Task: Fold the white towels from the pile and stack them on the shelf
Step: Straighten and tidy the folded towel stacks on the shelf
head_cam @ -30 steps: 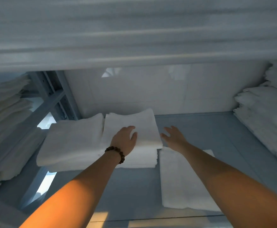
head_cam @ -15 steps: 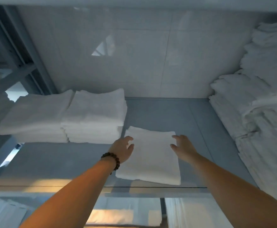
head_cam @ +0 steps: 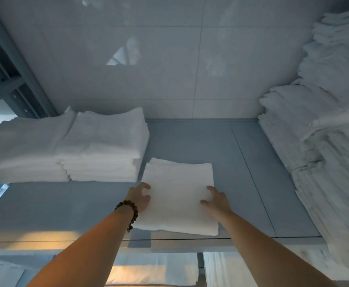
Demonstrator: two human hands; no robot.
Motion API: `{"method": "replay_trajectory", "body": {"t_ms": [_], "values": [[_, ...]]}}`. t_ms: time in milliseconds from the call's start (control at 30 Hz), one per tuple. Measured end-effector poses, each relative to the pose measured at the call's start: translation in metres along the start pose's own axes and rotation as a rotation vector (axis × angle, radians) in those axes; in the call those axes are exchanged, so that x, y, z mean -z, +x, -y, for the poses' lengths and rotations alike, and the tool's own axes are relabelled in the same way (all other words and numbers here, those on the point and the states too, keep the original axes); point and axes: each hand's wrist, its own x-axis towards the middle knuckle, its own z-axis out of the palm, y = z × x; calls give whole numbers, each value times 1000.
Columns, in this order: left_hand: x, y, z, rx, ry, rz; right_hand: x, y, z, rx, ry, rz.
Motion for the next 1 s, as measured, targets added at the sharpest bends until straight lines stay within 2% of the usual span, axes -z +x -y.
{"method": "replay_trajectory", "body": {"t_ms": [133, 300, 500, 667, 800, 1000], "values": [[5, 1, 0, 52, -73, 99, -3, 0, -2, -60, 89, -15], [2, -4, -3, -4, -137, 200, 4, -2, -11, -84, 153, -9], [-14, -19, -7, -58, -144, 54, 8, -13, -10, -102, 262, -24], [-25, -30, -20, -123, -55, 27, 15, -22, -12, -56, 283, -32], [-38, -39, -30, -150, -15, -20, 23, -29, -14, 7, 206, -125], [-36, -60, -66, -257, 110, -178, 43, -41, -3, 148, 26, -271]]}}
